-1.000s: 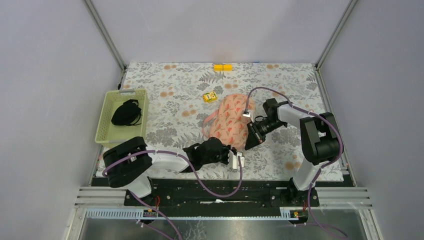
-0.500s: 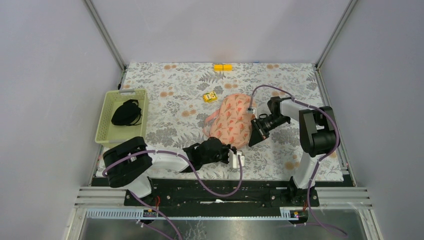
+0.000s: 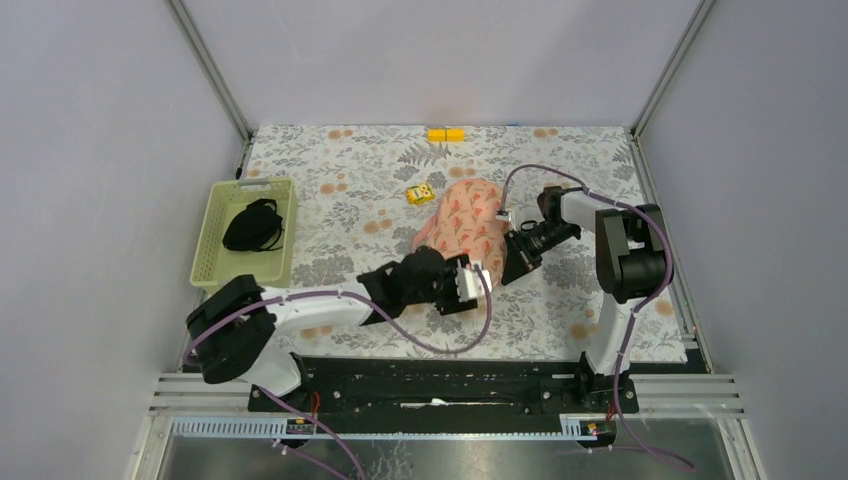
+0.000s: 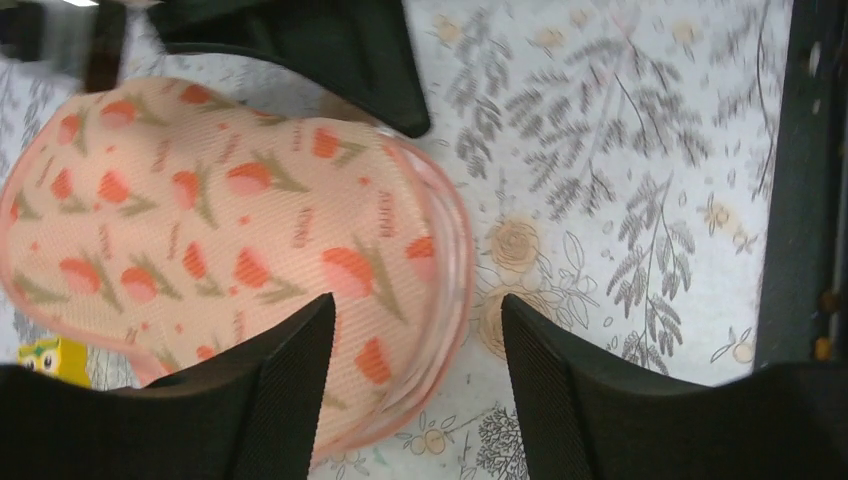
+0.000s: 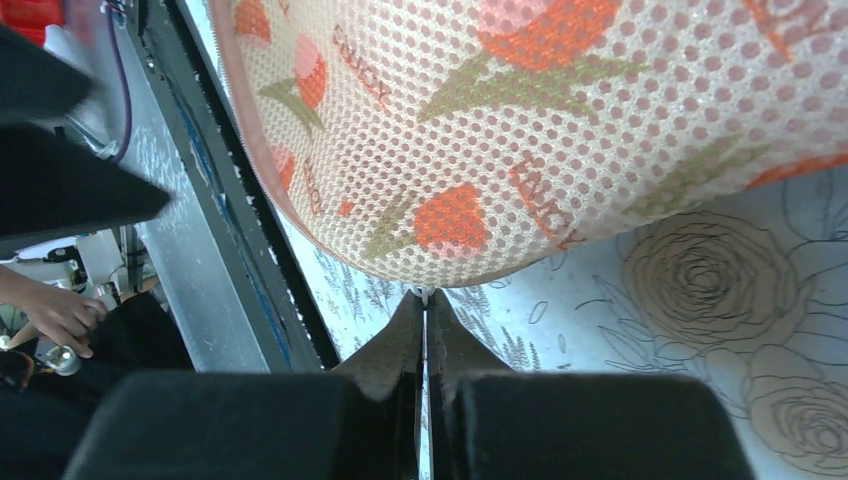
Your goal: Unzip the laundry bag and remove the bra
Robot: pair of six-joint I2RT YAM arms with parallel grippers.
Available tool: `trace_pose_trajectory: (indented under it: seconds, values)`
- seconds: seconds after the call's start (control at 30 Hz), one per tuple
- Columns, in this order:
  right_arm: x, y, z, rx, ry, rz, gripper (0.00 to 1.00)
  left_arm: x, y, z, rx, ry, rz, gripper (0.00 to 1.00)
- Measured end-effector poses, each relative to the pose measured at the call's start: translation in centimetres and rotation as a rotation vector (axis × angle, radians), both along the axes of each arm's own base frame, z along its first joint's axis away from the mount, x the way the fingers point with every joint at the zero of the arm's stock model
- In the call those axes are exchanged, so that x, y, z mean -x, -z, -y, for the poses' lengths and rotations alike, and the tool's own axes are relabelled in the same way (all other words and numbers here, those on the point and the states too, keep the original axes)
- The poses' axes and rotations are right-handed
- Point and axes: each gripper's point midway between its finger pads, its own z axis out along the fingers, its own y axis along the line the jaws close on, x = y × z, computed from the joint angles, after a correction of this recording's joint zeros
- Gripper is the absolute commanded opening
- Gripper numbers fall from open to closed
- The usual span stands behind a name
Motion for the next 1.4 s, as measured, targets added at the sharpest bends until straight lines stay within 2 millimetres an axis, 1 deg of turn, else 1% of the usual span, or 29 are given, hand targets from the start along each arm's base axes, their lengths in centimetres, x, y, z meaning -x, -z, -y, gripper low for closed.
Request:
trace_pose_trajectory:
  seconds: [0.07, 0.1, 0.17, 0.2, 0.27, 0.33, 0.37, 0.4, 0.43, 0.5, 0.63, 0.73, 0.9, 1.07, 1.13, 1.2, 1.3, 1.4]
  values:
    - [-0.4, 0.2, 0.1, 0.007, -0.002, 0.003, 0.11, -0.8, -1.8, -0.3, 0.047, -0.049, -0.052, 0.69]
    - [-0.6, 0.4, 0.2, 0.015, -0.004, 0.006, 0.18, -1.4, -3.0, -0.6, 0.085, -0.08, -0.091, 0.69]
    - [-0.9, 0.5, 0.3, 0.025, -0.006, 0.011, 0.34, -2.7, -4.7, -1.6, 0.152, -0.148, -0.17, 0.69]
    - [-1.1, 0.6, 0.4, 0.028, -0.004, 0.015, 0.44, -3.5, -5.3, -2.2, 0.177, -0.185, -0.208, 0.69]
    - [-1.5, 0.5, 0.7, 0.038, -0.005, 0.024, 0.54, -5.5, -6.2, -3.7, 0.232, -0.279, -0.3, 0.71]
    - [-1.8, 0.4, 1.0, 0.04, 0.005, 0.025, 0.64, -7.3, -6.5, -5.2, 0.276, -0.363, -0.386, 0.72]
    - [-2.0, 0.3, 1.3, 0.039, 0.013, 0.026, 0.76, -8.1, -6.7, -6.0, 0.303, -0.407, -0.433, 0.72]
    - [-2.1, 0.1, 1.6, 0.04, 0.021, 0.026, 0.81, -9.0, -6.8, -6.7, 0.326, -0.451, -0.478, 0.73]
    - [-2.3, 0.0, 1.9, 0.04, 0.029, 0.025, 0.83, -9.7, -6.9, -7.3, 0.347, -0.486, -0.516, 0.74]
    - [-2.4, -0.2, 2.4, 0.04, 0.041, 0.018, 0.85, -10.8, -6.9, -7.9, 0.381, -0.539, -0.586, 0.74]
    - [-2.8, -0.9, 2.9, 0.04, 0.068, 0.012, 0.85, -11.9, -6.4, -7.7, 0.448, -0.592, -0.767, 0.73]
    - [-3.0, -1.9, 2.7, 0.033, 0.085, 0.013, 0.84, -12.2, -5.1, -7.8, 0.476, -0.643, -0.889, 0.72]
    - [-3.4, -3.7, 1.9, -0.013, 0.13, 0.005, 0.83, -12.0, -2.7, -8.1, 0.503, -0.712, -1.032, 0.67]
    - [-3.7, -4.1, 1.4, -0.023, 0.17, -0.025, 0.8, -12.7, 0.1, -8.0, 0.497, -0.763, -1.106, 0.61]
    - [-4.0, -4.0, 1.3, -0.018, 0.184, -0.028, 0.77, -13.0, 1.6, -8.4, 0.483, -0.793, -1.128, 0.58]
    - [-4.4, -3.9, 1.1, -0.013, 0.196, -0.024, 0.75, -13.1, 2.5, -8.6, 0.472, -0.81, -1.143, 0.56]
    - [-5.0, -3.7, 0.6, -0.002, 0.212, -0.013, 0.7, -13.3, 3.5, -8.8, 0.462, -0.827, -1.157, 0.51]
    - [-5.6, -3.3, 0.2, 0.019, 0.224, 0.003, 0.68, -13.4, 3.8, -8.7, 0.465, -0.826, -1.158, 0.43]
